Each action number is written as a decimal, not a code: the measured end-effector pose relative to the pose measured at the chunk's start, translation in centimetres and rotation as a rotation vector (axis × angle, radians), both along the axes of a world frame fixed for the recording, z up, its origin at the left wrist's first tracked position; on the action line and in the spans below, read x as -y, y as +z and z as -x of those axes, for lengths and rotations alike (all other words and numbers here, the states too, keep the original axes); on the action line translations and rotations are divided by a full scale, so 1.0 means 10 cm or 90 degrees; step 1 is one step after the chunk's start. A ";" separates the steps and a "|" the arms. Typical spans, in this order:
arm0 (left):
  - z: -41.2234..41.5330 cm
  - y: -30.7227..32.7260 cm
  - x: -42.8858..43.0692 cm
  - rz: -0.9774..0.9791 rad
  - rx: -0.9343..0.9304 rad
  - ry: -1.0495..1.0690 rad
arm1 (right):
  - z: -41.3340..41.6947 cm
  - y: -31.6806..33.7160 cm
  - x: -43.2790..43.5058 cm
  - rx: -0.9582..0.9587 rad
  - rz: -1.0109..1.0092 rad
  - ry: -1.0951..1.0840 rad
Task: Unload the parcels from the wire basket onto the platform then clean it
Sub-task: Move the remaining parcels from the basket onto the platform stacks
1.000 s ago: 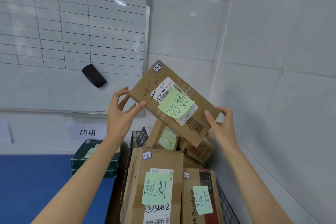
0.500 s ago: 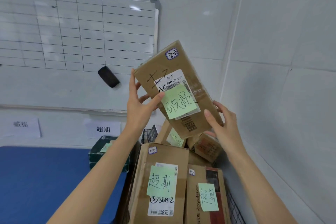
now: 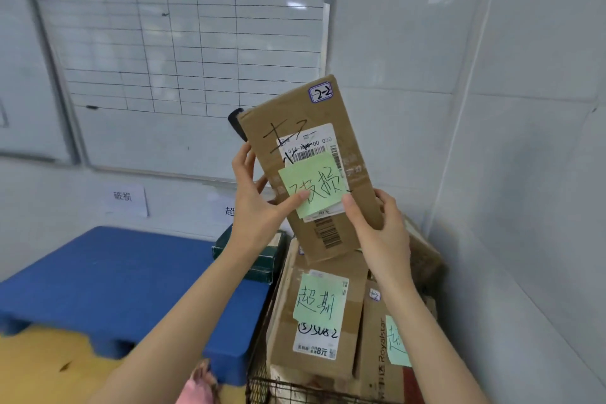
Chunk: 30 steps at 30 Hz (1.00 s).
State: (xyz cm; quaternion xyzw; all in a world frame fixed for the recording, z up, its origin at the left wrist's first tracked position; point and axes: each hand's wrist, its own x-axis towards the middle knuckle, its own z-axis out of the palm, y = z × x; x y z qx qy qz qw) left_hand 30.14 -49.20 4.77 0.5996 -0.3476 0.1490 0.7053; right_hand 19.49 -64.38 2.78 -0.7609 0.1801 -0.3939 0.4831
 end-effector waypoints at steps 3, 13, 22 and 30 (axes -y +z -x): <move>0.01 0.00 -0.20 -0.042 -0.001 0.028 | -0.05 0.04 -0.18 -0.022 0.033 -0.041; -0.07 0.08 -0.89 -0.108 0.021 0.089 | -0.30 0.11 -0.74 -0.089 0.086 -0.010; -0.20 0.06 -1.70 -0.057 0.018 0.110 | -0.62 0.17 -1.45 -0.103 0.090 0.036; -0.52 0.02 -2.77 -0.045 0.019 0.123 | -1.03 0.12 -2.56 -0.015 0.024 0.072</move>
